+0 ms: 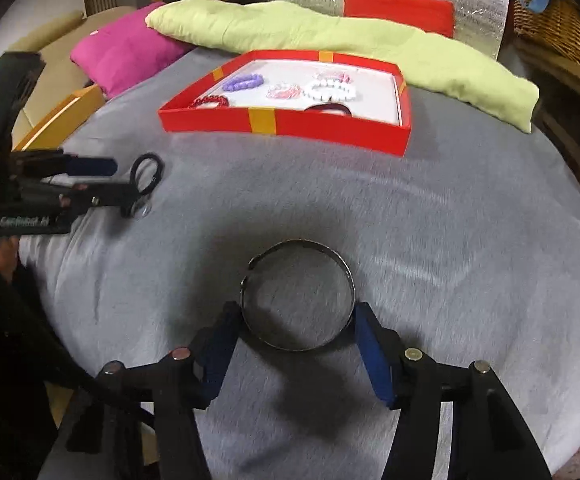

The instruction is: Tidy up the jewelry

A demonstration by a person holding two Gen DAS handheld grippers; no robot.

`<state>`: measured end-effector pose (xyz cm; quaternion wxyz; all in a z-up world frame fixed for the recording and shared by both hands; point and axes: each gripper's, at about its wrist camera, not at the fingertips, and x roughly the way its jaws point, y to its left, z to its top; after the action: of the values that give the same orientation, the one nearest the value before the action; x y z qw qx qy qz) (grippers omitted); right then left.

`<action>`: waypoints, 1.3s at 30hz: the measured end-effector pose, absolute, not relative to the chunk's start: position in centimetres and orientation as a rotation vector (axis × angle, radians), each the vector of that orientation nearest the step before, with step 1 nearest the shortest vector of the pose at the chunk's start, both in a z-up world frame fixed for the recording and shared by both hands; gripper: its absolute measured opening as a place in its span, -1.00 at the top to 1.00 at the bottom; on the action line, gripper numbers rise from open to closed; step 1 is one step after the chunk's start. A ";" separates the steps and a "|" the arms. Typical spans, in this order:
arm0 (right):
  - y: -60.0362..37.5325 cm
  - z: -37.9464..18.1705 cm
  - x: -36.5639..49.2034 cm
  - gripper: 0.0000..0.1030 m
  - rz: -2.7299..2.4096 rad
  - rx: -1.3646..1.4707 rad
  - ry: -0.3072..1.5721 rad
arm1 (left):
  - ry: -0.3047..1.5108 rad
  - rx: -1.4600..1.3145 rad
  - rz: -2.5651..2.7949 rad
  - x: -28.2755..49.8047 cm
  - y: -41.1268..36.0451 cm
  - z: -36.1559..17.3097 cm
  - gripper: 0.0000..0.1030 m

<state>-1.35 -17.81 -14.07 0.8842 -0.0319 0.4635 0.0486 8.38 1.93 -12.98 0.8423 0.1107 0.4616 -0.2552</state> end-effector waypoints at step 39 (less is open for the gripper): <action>-19.8 -13.7 5.0 -0.04 -0.012 0.064 0.919 | 1.008 0.149 -0.560 9.5 1.9 -13.5 0.71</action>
<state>5.02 -19.76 -13.69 0.8958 0.0309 0.4433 -0.0058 9.45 1.93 -13.53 0.8356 0.0705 0.4761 -0.2646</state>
